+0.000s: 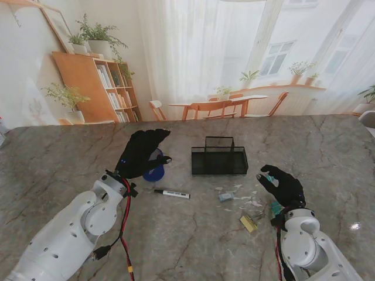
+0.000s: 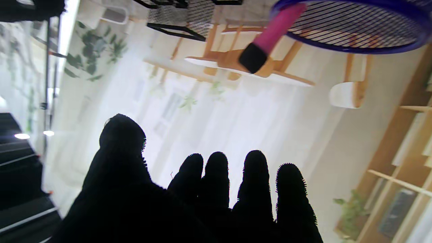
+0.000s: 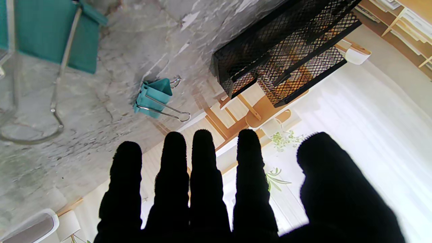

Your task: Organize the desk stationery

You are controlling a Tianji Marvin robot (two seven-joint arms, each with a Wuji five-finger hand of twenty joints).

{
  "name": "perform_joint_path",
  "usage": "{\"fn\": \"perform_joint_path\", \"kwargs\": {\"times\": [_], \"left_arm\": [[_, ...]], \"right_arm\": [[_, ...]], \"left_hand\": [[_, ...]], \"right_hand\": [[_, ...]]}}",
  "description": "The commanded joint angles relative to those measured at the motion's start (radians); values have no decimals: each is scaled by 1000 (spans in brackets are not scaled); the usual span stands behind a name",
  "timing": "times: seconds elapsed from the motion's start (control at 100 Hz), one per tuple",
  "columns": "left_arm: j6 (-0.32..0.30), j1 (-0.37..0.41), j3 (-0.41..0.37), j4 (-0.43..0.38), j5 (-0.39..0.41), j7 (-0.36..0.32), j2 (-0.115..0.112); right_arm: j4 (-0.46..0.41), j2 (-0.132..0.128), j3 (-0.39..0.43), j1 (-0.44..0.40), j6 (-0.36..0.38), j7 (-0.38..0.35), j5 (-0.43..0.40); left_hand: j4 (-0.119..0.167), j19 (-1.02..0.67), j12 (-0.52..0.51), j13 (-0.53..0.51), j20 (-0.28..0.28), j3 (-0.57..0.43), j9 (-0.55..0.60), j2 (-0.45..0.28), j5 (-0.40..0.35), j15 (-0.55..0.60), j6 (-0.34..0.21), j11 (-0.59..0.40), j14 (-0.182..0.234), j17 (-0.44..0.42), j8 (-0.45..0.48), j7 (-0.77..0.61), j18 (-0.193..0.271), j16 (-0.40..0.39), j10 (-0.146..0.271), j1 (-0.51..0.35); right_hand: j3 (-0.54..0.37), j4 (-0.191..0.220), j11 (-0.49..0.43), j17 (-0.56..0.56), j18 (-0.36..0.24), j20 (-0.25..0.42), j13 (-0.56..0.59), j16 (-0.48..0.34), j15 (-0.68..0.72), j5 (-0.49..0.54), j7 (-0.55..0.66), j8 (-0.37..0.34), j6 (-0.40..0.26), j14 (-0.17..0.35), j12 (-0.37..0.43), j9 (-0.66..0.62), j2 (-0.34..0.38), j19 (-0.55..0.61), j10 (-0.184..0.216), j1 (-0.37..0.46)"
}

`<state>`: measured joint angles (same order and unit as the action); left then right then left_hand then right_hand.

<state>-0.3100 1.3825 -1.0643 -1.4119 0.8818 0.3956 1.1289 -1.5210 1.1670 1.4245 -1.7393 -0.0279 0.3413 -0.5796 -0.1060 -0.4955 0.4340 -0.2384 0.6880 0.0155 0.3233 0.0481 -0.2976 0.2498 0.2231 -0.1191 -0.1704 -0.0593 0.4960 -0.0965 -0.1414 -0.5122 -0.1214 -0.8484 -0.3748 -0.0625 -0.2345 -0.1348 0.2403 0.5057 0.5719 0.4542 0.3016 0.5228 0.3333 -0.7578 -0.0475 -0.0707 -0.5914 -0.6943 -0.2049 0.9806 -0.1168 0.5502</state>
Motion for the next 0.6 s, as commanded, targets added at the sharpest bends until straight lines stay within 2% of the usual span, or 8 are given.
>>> {"fn": "perform_joint_path", "kwargs": {"times": [0.0,0.2,0.31,0.46,0.59], "left_arm": [[-19,20,10,-24,17,-3,-9],[-59,46,36,-78,148,-8,-41],[-83,42,60,-88,213,-17,-60],[-95,7,107,-93,310,-38,-87],[-89,-28,153,-77,350,-61,-102]], "right_arm": [[4,2,-1,1,11,-11,7],[4,5,-2,4,31,-8,26],[6,7,-2,5,41,-6,36],[6,10,-2,5,53,3,49],[4,13,-1,3,60,12,56]], "left_hand": [[64,3,12,-4,12,22,27,-53,-20,-8,9,-3,20,-14,2,-12,-10,-5,6,2],[60,-53,34,-34,27,22,70,-50,-60,8,12,-23,21,-5,14,-28,8,-17,8,-25],[58,-79,78,-56,23,23,101,-44,-96,36,2,-66,25,-4,36,-53,29,-40,9,-50],[54,-189,210,-81,60,26,129,-31,-153,116,-9,-195,20,-3,101,-106,51,-115,39,-108],[54,-291,309,-93,93,26,135,-15,-199,213,-32,-342,16,-4,184,-172,59,-196,66,-124]], "right_hand": [[26,32,7,15,5,15,-16,10,-1,20,10,-2,-2,-4,-12,-5,31,14,-3,-12],[26,32,7,15,6,15,-15,11,-1,19,9,-2,-2,-4,-12,-6,31,14,-3,-12],[26,32,6,14,6,15,-14,11,-1,20,10,-2,-3,-3,-13,-7,32,14,-2,-12],[26,32,6,14,7,15,-14,11,-1,19,9,-2,-2,-4,-13,-7,32,14,-2,-12],[27,32,6,14,7,16,-13,11,-1,22,10,-2,-1,-5,-13,-7,33,14,-3,-14]]}}
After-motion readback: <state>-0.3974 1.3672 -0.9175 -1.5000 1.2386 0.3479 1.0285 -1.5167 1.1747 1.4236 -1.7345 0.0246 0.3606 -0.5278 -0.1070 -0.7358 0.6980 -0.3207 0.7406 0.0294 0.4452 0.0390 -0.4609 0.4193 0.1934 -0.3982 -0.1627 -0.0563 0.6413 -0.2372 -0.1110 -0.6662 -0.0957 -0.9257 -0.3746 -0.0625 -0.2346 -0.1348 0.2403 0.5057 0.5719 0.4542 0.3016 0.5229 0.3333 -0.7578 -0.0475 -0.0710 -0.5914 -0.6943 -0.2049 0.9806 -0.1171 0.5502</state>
